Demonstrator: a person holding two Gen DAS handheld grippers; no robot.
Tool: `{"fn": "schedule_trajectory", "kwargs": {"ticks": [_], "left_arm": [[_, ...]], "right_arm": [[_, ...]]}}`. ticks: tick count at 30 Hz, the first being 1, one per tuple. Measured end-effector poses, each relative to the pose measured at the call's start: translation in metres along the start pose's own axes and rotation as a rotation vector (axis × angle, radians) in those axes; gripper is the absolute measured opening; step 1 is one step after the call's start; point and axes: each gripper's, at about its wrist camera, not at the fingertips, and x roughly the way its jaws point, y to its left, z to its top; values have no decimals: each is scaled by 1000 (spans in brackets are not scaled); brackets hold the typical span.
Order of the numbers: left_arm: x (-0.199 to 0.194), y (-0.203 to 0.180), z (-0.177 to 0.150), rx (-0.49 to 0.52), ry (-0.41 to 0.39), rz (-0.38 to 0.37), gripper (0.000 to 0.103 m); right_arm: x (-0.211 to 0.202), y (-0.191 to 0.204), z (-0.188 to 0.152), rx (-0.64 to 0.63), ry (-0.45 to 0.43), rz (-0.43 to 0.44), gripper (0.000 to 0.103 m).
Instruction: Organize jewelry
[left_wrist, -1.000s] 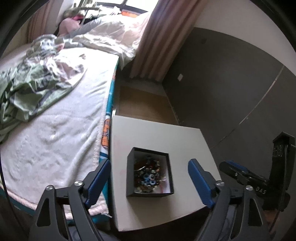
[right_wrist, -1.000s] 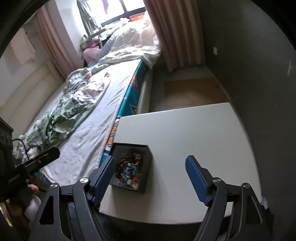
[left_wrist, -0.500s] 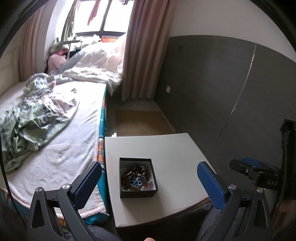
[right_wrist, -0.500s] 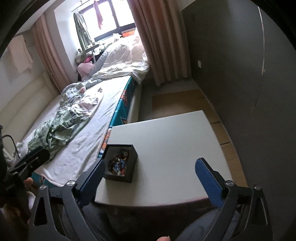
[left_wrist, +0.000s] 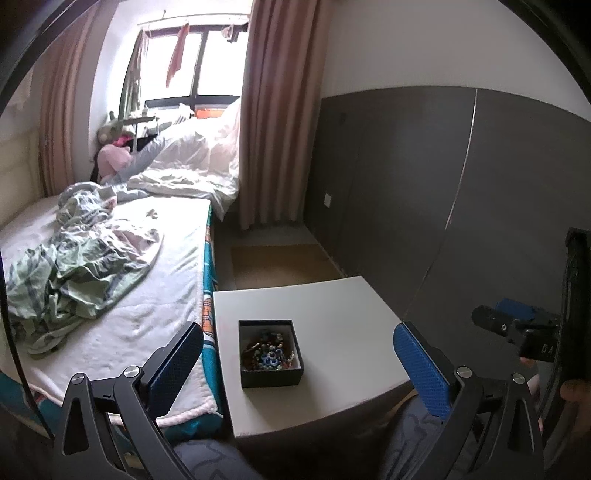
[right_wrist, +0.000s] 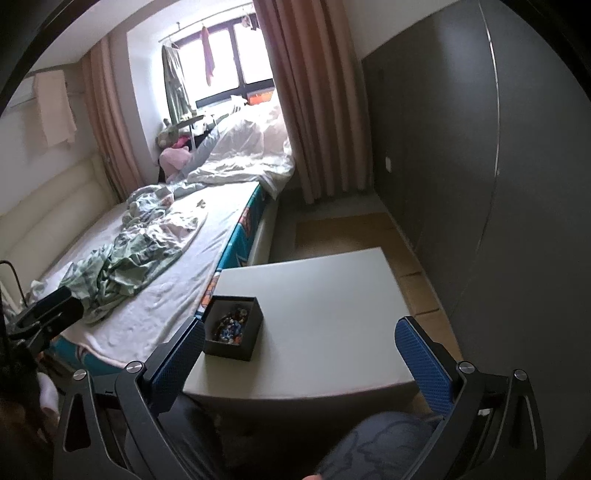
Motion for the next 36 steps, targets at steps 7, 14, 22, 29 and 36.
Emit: {"fn": "schedule_trajectory", "kwargs": {"ticks": [7, 14, 22, 29, 36], "left_arm": [[-19, -2, -10, 5, -37, 11, 103], [-37, -2, -27, 14, -64, 27, 103], [-41, 3, -46, 9, -81, 50, 103], [-40, 5, -59, -1, -79, 64, 103], [-36, 10, -70, -14, -60, 66, 103]], "right_arm": [[-23, -2, -10, -1, -37, 10, 103], [-34, 5, -34, -28, -48, 24, 103], [-36, 8, -57, -24, -73, 41, 103], [-32, 9, -69, -18, -70, 30, 103], [-22, 6, -79, -4, -43, 17, 103]]}}
